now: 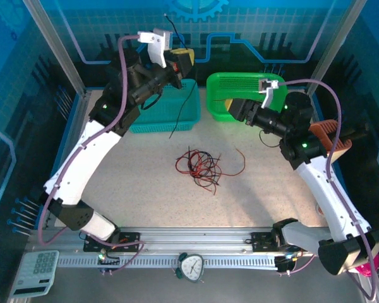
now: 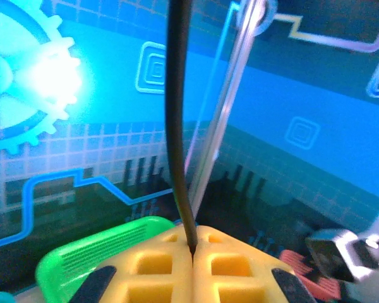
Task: Untangle the cables
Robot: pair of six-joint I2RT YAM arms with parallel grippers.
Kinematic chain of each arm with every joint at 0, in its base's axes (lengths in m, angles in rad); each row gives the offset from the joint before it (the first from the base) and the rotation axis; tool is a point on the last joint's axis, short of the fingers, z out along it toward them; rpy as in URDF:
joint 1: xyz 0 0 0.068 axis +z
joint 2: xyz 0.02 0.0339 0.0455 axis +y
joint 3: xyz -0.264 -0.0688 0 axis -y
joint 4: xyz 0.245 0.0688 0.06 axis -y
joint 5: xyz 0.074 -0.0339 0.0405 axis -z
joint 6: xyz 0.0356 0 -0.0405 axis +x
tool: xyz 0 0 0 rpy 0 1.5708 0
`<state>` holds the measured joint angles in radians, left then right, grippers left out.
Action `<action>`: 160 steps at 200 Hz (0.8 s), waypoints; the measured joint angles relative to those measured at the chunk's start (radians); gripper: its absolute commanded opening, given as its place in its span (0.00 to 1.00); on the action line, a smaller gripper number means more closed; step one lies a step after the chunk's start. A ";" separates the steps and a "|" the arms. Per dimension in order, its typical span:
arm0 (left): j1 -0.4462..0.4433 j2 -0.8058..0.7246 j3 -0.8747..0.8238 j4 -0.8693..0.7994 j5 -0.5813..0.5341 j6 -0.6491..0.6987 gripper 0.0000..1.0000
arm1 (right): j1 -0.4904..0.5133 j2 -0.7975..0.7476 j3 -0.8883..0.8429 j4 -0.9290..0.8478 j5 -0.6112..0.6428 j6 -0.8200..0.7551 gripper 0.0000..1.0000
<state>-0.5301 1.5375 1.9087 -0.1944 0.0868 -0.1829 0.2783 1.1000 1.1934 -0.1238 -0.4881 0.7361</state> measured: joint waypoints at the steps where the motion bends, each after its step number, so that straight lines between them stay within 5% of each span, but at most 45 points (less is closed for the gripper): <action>1: 0.001 0.001 0.001 0.000 -0.002 0.002 0.00 | 0.000 -0.002 -0.002 -0.001 0.001 0.000 0.59; 101: 0.141 0.149 0.074 0.112 -0.155 0.136 0.00 | 0.000 -0.109 -0.223 -0.109 0.056 -0.083 0.61; 160: 0.193 0.363 0.153 0.207 -0.204 0.168 0.00 | 0.000 -0.132 -0.280 -0.133 0.070 -0.128 0.63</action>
<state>-0.3374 1.9003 2.0621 0.0128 -0.1169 -0.0147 0.2783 0.9684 0.9134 -0.2565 -0.4179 0.6083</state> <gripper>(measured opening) 0.051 0.618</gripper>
